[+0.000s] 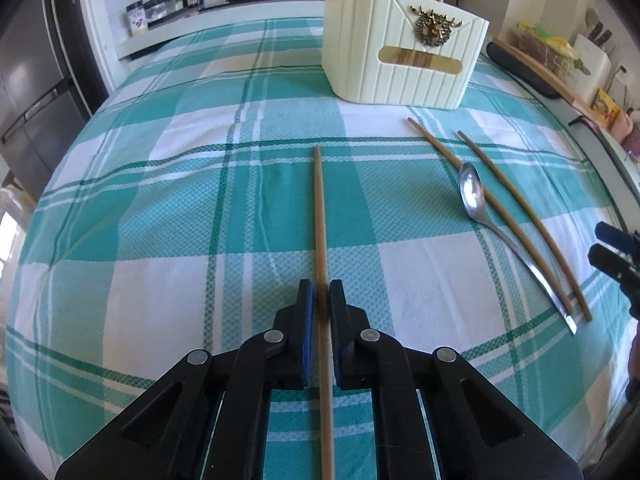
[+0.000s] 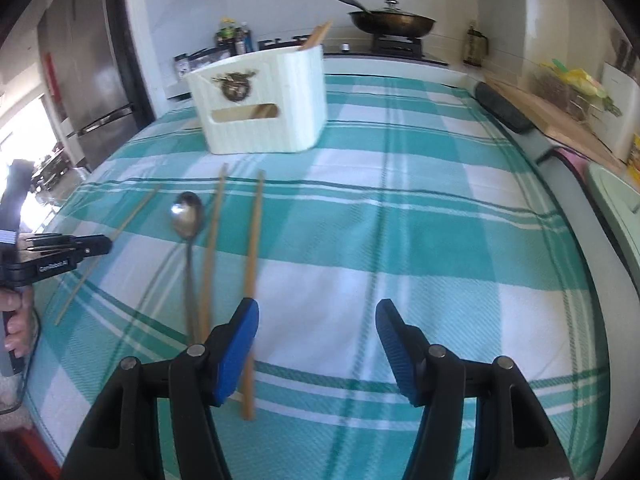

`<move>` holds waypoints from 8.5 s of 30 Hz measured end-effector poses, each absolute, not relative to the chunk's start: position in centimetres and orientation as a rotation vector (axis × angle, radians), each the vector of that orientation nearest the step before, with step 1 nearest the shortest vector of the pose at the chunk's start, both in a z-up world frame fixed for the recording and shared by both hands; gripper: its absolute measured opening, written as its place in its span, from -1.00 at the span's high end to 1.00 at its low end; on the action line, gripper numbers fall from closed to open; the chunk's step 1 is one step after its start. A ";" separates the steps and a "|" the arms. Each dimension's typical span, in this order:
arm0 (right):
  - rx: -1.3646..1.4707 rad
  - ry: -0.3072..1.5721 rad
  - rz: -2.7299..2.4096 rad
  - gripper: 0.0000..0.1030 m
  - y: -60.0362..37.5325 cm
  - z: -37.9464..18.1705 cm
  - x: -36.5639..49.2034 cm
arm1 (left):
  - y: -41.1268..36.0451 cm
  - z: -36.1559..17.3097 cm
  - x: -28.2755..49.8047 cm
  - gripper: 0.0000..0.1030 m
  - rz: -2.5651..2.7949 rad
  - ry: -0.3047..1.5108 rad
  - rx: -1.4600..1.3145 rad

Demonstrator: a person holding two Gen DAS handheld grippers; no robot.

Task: Organize utensils

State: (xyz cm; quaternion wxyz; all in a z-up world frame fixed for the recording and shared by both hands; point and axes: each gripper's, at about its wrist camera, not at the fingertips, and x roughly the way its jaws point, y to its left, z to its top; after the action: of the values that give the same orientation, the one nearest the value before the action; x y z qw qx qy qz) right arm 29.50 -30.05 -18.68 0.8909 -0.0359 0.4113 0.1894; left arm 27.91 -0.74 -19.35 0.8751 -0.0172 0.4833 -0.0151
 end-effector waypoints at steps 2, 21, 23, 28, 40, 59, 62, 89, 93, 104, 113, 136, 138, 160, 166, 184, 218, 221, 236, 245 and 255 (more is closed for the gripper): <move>-0.108 0.878 0.430 -0.08 -28.3 -18.9 30.1 | -0.6 -19.3 27.7 0.86 -0.041 1.013 -0.033; -0.172 0.935 0.132 0.85 -30.5 -20.8 28.9 | 4.6 -19.4 26.8 0.82 0.004 0.999 -0.101; -0.165 0.921 0.131 0.81 -30.9 -20.8 28.2 | 4.7 -19.4 26.5 0.78 -0.017 0.995 -0.087; -0.168 0.897 0.126 -0.09 -31.4 -20.9 28.0 | 4.5 -19.7 26.0 -0.26 -0.005 0.985 -0.049; -0.077 0.908 0.170 -0.21 -32.6 -21.6 29.5 | 5.6 -20.8 26.5 -0.99 0.061 0.992 -0.038; -0.075 0.904 0.169 -0.23 -32.7 -21.6 29.5 | 5.6 -20.8 26.5 -0.99 0.061 0.987 -0.038; -0.075 0.904 0.169 -0.23 -32.7 -21.6 29.5 | 5.6 -20.8 26.5 -0.99 0.061 0.989 -0.038; -0.072 0.922 0.212 -0.38 -32.6 -21.6 29.7 | 5.7 -20.7 28.1 -0.99 -0.045 1.118 0.008; -0.113 1.053 0.272 -0.38 -32.5 -21.0 30.9 | 6.6 -19.4 29.6 -0.97 -0.082 1.157 0.013; -0.154 1.155 0.351 0.02 -31.2 -20.7 37.9 | 3.8 -20.1 35.4 -0.62 -0.151 1.246 0.113; -0.124 1.094 0.301 0.87 -28.4 -19.7 42.0 | 4.5 -17.9 35.4 0.91 -0.135 1.168 0.020; -0.037 0.571 0.465 0.87 -28.8 -0.7 31.0 | 8.4 -0.3 26.4 0.92 -0.262 0.726 -0.124; -0.043 0.566 0.461 0.87 -28.6 -0.1 31.6 | 8.4 0.4 26.8 0.92 -0.270 0.721 -0.124; -0.016 0.394 0.438 0.87 -23.8 5.8 45.3 | 0.6 6.5 44.1 0.92 -0.253 0.610 -0.107; 0.048 0.680 0.462 0.86 -22.8 -1.6 50.9 | -1.7 -0.1 48.9 0.91 -0.268 0.831 -0.107; -0.066 0.700 0.364 -0.21 -29.2 -8.0 40.6 | 4.5 -10.6 35.5 -0.79 -0.102 0.987 -0.134; -0.035 0.913 0.095 -0.33 -35.2 -21.5 29.9 | -2.7 -19.3 27.4 -0.98 0.096 0.967 -0.214; -0.035 0.912 0.096 -0.34 -35.2 -21.5 29.9 | -6.1 -18.2 28.2 -0.98 0.025 0.965 -0.200; -0.035 0.913 0.096 -0.34 -35.3 -21.5 29.9 | -12.0 -20.4 31.6 -0.99 0.095 1.008 -0.068; -0.035 0.913 0.095 -0.34 -35.3 -21.5 29.8 | -12.2 -19.7 29.5 -0.51 -0.020 0.982 0.020; -0.034 0.913 0.096 -0.35 -35.3 -21.6 29.9 | -7.8 -18.9 29.0 0.89 -0.060 0.995 0.036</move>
State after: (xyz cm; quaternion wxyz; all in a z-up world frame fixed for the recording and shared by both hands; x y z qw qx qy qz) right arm 29.86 -35.27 -21.56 0.8964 -0.0165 0.4404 0.0462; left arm 29.05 -7.77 -18.85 0.8782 0.0175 0.4770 -0.0286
